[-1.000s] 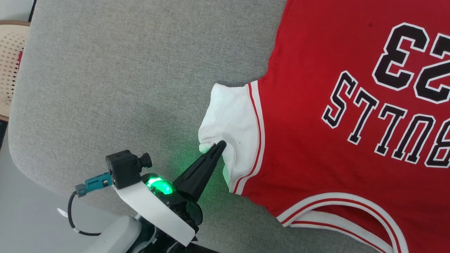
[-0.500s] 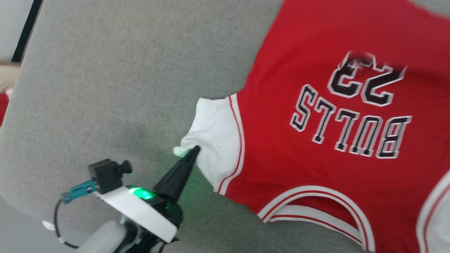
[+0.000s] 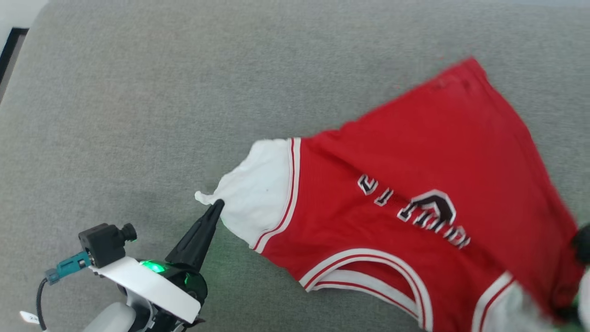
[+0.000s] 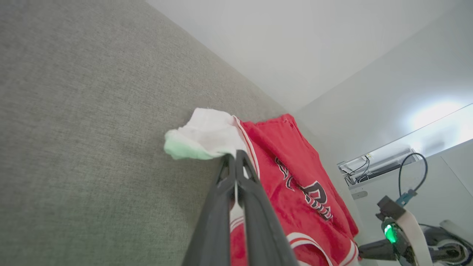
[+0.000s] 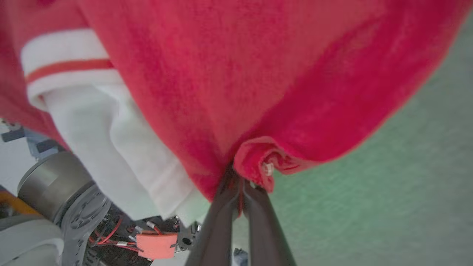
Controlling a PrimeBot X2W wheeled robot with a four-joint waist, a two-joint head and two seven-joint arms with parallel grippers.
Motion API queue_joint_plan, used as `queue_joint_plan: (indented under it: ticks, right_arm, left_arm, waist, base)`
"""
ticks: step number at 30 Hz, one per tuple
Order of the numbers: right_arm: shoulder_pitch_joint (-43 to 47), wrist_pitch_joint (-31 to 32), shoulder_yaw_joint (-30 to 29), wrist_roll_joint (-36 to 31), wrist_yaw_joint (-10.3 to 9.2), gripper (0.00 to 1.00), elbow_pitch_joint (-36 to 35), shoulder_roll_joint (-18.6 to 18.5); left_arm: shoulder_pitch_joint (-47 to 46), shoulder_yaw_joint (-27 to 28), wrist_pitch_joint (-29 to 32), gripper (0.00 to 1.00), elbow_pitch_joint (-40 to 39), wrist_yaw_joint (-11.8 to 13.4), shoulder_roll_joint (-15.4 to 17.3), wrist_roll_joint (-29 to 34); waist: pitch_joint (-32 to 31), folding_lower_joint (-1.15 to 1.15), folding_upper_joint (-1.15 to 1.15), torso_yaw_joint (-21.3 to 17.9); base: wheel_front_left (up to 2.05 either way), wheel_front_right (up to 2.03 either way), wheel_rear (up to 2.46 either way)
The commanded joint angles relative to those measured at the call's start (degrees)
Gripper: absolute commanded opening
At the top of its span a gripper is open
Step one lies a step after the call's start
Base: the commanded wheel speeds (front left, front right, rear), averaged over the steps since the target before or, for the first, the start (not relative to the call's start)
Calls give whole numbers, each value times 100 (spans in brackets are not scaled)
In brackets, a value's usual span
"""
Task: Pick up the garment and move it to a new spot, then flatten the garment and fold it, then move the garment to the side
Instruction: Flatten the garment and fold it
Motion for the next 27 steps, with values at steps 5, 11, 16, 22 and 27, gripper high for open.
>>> queue_joint_plan:
  ticks: [5,11,16,22,27]
  right_arm:
    - [1017,18,-235,-421,-2,0,-562,579]
    - [1241,-154,-1008,-889,-2,100,-1037,1082]
    - [1219,18,-2047,-1127,-2,100,-1467,1284]
    - [405,255,-2794,-1206,-2,100,-1672,1174]
    - [-719,52,-2666,-1413,-2,100,-1206,1157]
  left_arm:
    - [81,46,-23,0,4,29,15,-14]
    - [89,47,-10,0,3,31,33,-27]
    - [109,86,-25,0,-43,22,1,8]
    - [-55,0,-27,0,-53,0,-165,103]
    - [-224,-98,-23,0,-10,-30,-312,144]
  waist:
    - [-66,0,0,-113]
    - [-95,0,0,-183]
    - [-102,0,0,-172]
    - [48,0,0,11]
    - [238,0,0,224]
  base:
    - [0,0,0]
    - [0,0,0]
    - [0,0,0]
    - [0,0,0]
    - [0,0,0]
